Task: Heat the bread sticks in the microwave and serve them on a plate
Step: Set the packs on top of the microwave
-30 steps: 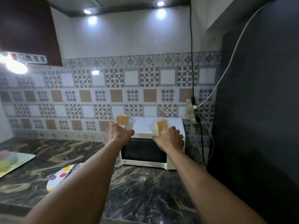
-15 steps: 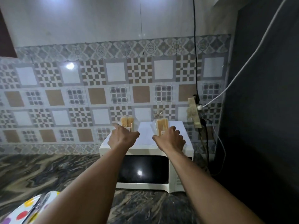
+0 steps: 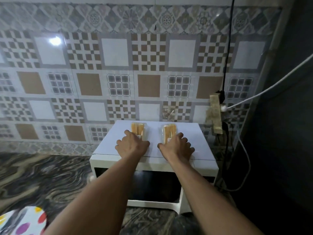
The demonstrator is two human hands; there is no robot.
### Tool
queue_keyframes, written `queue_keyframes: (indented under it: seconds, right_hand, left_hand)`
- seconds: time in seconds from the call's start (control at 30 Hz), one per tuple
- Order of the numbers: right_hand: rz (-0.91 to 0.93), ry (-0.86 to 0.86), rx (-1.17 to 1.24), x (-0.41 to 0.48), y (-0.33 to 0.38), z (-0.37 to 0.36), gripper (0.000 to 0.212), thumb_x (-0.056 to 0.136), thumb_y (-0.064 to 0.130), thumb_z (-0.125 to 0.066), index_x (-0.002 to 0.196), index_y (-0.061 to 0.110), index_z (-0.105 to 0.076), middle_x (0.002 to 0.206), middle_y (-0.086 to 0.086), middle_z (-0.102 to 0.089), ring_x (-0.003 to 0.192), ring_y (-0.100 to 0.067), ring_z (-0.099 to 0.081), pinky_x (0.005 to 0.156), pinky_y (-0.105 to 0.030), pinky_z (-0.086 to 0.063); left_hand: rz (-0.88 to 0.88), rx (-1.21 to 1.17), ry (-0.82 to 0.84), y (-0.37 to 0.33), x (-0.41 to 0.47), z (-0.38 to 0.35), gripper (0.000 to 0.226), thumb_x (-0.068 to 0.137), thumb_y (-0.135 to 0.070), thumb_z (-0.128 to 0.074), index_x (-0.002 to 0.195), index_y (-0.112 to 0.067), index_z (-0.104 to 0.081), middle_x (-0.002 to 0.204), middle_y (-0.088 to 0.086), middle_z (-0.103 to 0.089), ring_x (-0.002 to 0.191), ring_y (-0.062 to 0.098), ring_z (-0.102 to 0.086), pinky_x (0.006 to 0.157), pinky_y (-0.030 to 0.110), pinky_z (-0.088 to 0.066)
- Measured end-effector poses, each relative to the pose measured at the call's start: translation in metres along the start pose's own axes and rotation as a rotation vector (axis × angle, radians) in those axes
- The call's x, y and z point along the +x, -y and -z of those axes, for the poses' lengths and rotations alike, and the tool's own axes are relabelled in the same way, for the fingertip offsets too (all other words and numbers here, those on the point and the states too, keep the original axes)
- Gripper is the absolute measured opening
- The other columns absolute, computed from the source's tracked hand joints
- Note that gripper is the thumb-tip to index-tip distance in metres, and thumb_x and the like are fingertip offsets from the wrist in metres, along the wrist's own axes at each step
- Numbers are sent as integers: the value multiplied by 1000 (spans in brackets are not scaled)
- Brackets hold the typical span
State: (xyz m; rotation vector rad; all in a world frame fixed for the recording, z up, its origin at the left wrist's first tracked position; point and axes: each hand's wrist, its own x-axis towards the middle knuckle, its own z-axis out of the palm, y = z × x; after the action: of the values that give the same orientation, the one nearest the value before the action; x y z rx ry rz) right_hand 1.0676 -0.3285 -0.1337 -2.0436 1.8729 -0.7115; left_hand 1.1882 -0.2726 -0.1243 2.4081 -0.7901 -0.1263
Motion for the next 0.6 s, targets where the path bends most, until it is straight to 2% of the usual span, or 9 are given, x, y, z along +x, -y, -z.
queue_keyframes:
  seconds: [0.3,0.43,0.6]
  right_hand:
    - [-51,17,-9,23,9,-13,79,69,60,-71,125,12,-44,126,-15,-56,116,-35,-51,98,-46,-38]
    - [-46,31,-20,24,12,-15,89,69,70,-71,129,13,-40,128,-15,-55,118,-34,-51,98,-46,-37]
    - [-24,51,-33,22,9,-6,94,76,77,-56,139,10,-36,134,-17,-53,122,-37,-48,100,-50,-35]
  left_hand:
    - [-2,-17,-9,-7,21,-15,81,73,-50,-80,131,-12,-38,129,15,-60,123,36,-51,98,44,-45]
    - [0,-5,14,-9,27,-15,85,73,-50,-80,133,-11,-36,133,16,-56,126,36,-49,99,44,-42]
    - [2,22,51,-9,26,-6,99,69,-60,-81,140,-13,-31,140,15,-52,132,37,-46,103,47,-39]
